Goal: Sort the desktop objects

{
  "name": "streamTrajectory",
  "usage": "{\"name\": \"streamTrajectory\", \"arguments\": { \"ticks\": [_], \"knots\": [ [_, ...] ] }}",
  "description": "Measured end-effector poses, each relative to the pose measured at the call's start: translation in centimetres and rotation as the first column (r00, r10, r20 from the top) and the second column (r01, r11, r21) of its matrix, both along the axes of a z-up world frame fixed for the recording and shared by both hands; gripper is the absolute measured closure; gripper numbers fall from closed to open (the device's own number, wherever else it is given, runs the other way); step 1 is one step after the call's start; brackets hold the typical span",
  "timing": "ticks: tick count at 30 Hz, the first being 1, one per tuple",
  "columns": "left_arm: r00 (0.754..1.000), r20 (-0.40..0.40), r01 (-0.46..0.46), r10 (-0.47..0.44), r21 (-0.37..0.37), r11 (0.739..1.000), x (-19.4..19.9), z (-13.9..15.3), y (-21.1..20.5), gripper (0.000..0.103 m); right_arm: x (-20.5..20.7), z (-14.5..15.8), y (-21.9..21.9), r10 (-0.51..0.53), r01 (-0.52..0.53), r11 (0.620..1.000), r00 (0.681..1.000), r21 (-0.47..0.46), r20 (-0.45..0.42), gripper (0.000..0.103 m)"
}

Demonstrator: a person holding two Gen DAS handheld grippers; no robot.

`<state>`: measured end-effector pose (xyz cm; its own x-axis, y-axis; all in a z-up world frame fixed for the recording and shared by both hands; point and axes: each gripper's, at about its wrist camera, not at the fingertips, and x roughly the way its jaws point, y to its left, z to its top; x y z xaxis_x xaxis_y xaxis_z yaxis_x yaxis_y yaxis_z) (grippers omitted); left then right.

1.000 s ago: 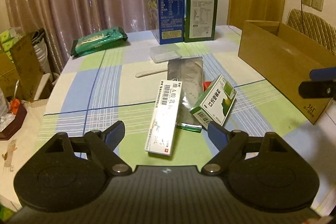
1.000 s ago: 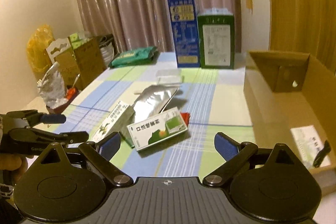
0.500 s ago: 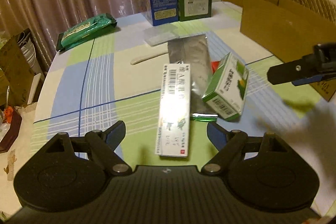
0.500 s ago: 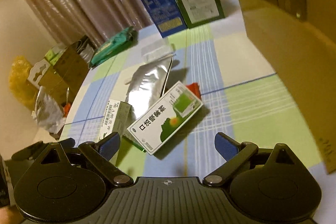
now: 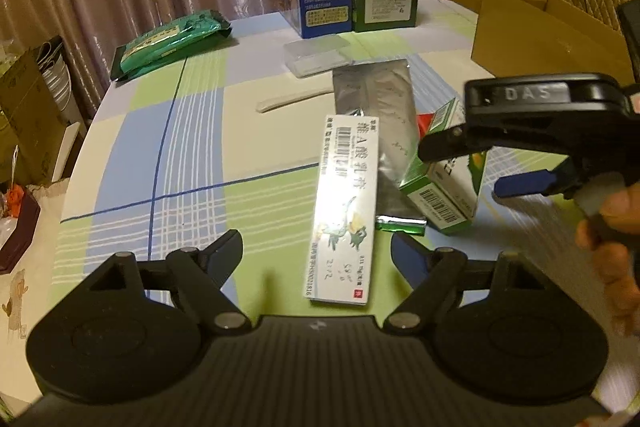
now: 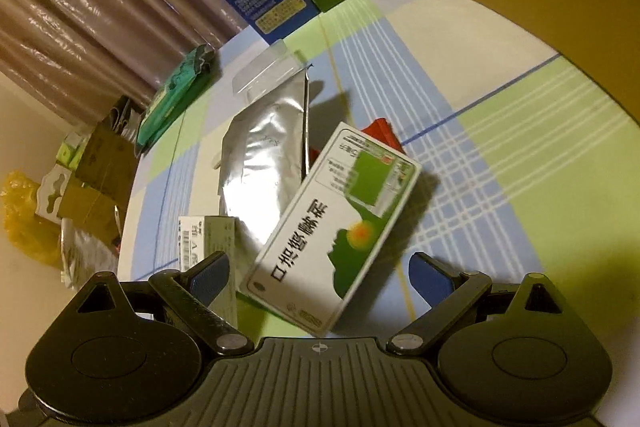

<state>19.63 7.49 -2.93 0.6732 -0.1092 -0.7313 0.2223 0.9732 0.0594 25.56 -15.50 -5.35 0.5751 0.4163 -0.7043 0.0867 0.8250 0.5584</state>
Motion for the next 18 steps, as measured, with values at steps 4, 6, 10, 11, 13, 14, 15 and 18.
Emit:
{"name": "streamTrajectory", "arguments": {
  "ticks": [4, 6, 10, 11, 13, 14, 15, 18],
  "knots": [
    [1.000, -0.012, -0.003, 0.003, -0.003, 1.000, 0.2, -0.2, 0.2, 0.025, 0.8, -0.6, 0.7, 0.040, -0.040, 0.999, 0.999, -0.023, -0.004, 0.011],
    [1.000, -0.018, -0.003, 0.003, -0.009, 1.000, 0.3, -0.3, 0.2, 0.025, 0.8, -0.6, 1.0, 0.089, -0.089, 0.995, 0.996, -0.046, 0.005, 0.028],
    [0.999, -0.037, 0.009, -0.010, -0.025, 1.000, 0.6, -0.8, -0.2, 0.025, -0.3, 0.3, 0.4, 0.152, -0.148, 0.980, 0.988, -0.130, 0.025, 0.039],
    [0.999, -0.041, 0.016, -0.018, -0.028, 0.999, 0.7, -1.0, -0.4, 0.025, -0.7, 0.6, 0.1, 0.171, -0.163, 0.973, 0.985, -0.165, 0.035, 0.043],
    [0.998, -0.045, 0.033, -0.034, -0.023, 0.999, 0.9, -1.3, -0.8, 0.025, -1.8, 0.9, -0.6, 0.211, -0.195, 0.953, 0.976, -0.232, 0.048, 0.047],
    [0.998, -0.044, 0.041, -0.042, -0.017, 0.999, 0.9, -1.5, -1.1, 0.025, -2.3, 1.0, -1.0, 0.229, -0.206, 0.941, 0.972, -0.268, 0.054, 0.048],
    [0.998, -0.044, 0.049, -0.049, -0.006, 0.999, 1.0, -1.8, -1.3, 0.025, -2.9, 1.0, -1.3, 0.246, -0.216, 0.927, 0.967, -0.308, 0.059, 0.049],
    [0.998, -0.044, 0.048, -0.047, 0.015, 0.999, 1.5, -2.5, -1.7, 0.027, -4.2, 0.9, -2.5, 0.275, -0.231, 0.895, 0.959, -0.381, 0.065, 0.049]
  ]
}}
